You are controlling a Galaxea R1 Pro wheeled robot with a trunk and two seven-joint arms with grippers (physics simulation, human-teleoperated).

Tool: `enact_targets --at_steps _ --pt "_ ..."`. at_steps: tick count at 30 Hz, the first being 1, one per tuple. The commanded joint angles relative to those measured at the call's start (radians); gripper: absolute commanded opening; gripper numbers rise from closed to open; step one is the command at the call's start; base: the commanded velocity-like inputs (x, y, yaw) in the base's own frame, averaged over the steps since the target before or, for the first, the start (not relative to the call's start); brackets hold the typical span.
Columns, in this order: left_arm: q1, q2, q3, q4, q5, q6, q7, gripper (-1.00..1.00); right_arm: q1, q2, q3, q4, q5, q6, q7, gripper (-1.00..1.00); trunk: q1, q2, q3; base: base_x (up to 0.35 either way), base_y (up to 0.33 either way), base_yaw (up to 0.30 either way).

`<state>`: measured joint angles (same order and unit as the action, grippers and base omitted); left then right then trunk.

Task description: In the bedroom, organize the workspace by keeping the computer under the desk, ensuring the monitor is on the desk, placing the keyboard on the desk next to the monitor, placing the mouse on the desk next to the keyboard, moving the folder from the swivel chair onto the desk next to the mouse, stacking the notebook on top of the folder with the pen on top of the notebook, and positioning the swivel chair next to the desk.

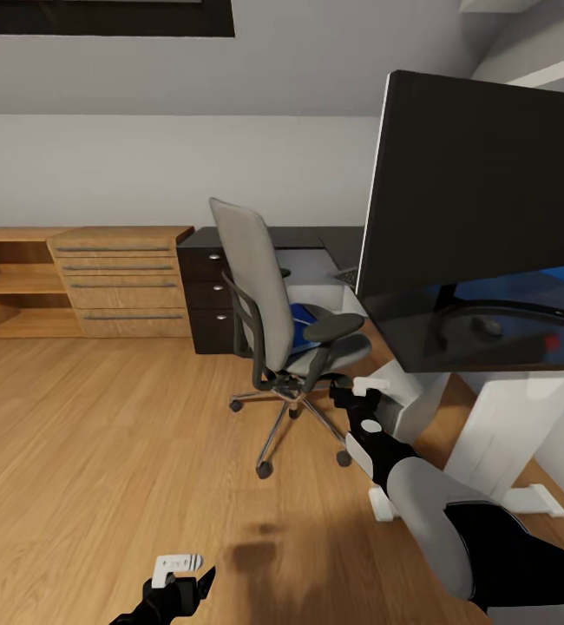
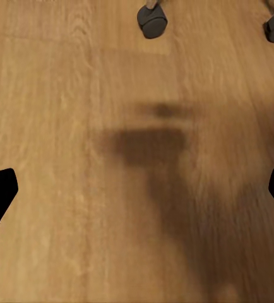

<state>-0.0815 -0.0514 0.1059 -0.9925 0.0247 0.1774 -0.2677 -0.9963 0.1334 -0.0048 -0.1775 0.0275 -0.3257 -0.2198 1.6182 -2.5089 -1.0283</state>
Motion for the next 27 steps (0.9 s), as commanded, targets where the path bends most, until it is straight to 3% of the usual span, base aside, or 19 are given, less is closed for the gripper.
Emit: enact_targets --at_steps 1,13,19,27 --pt "0.000 -0.001 0.005 -0.001 0.003 0.008 -0.008 1.00 -0.001 0.000 -0.001 0.001 0.003 -0.003 -0.004 1.00 0.000 0.000 -0.001 0.016 0.000 0.000" --pt "0.000 -0.002 0.003 -0.003 0.007 0.008 -0.012 1.00 -0.001 -0.001 -0.002 0.001 0.002 -0.005 -0.014 1.00 0.000 0.000 -0.001 0.052 0.039 0.000" --pt "0.000 -0.005 0.001 -0.004 0.044 0.009 -0.013 1.00 -0.001 -0.001 -0.002 0.001 0.002 -0.007 -0.019 1.00 0.000 0.000 -0.001 0.007 0.006 0.000" --pt "0.000 -0.005 0.000 -0.006 0.059 0.010 -0.014 1.00 -0.001 0.000 -0.001 0.002 0.002 -0.007 -0.020 1.00 0.003 -0.002 -0.032 0.001 0.001 0.000"
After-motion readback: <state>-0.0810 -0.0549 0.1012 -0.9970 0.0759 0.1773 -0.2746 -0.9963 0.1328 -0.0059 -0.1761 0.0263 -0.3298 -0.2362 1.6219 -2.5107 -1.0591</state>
